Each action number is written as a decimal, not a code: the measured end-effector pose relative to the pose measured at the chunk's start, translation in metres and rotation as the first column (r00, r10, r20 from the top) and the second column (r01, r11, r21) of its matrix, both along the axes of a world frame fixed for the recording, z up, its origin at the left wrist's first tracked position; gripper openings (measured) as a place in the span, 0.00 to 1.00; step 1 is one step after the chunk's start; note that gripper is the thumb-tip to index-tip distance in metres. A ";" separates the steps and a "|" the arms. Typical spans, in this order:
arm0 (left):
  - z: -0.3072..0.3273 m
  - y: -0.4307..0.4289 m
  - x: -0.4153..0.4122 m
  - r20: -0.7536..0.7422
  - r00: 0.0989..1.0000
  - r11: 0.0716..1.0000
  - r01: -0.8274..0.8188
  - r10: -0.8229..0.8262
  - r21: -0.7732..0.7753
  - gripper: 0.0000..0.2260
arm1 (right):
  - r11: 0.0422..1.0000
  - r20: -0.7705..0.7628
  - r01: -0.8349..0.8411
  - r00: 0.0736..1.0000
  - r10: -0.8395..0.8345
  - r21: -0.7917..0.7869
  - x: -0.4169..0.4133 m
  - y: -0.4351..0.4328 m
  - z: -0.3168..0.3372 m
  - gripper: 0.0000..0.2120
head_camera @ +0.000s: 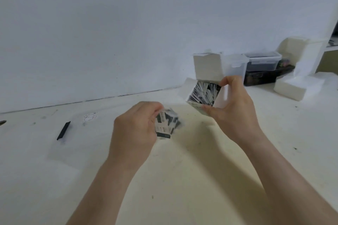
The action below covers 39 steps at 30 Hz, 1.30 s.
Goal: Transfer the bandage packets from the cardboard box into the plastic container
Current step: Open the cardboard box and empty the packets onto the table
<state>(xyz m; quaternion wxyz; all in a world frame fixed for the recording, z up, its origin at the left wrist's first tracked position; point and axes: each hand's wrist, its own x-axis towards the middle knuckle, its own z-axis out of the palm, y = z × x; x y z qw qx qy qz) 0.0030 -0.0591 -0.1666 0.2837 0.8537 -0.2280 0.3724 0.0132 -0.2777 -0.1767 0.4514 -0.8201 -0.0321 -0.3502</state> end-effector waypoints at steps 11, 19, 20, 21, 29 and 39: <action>0.003 -0.014 -0.009 -0.088 0.993 0.987 0.068 -0.081 -0.143 0.12 | 0.969 0.050 -0.226 0.971 0.232 -0.098 -0.012 0.020 0.004 0.27; -0.005 -0.014 -0.003 -0.048 0.998 0.999 -0.048 0.048 -0.008 0.10 | 0.928 0.077 -0.290 0.946 0.315 -0.233 -0.015 0.035 0.002 0.29; -0.004 -0.013 -0.003 -0.047 0.997 0.999 -0.054 0.054 0.001 0.10 | 0.926 0.089 -0.284 0.945 0.313 -0.248 -0.016 0.034 0.002 0.29; -0.002 -0.012 -0.003 -0.039 0.997 0.998 -0.058 0.059 0.026 0.08 | 0.923 0.099 -0.280 0.944 0.315 -0.265 -0.016 0.034 0.003 0.29; 0.001 -0.003 -0.001 0.095 0.994 0.986 0.034 -0.050 0.163 0.04 | 0.925 0.069 -0.322 0.937 0.342 -0.203 -0.018 0.034 0.006 0.27; 0.004 -0.007 -0.006 -0.007 0.994 0.933 0.097 -0.106 -0.346 0.17 | 0.975 -0.017 -0.119 0.993 0.118 -0.186 -0.010 0.031 -0.003 0.24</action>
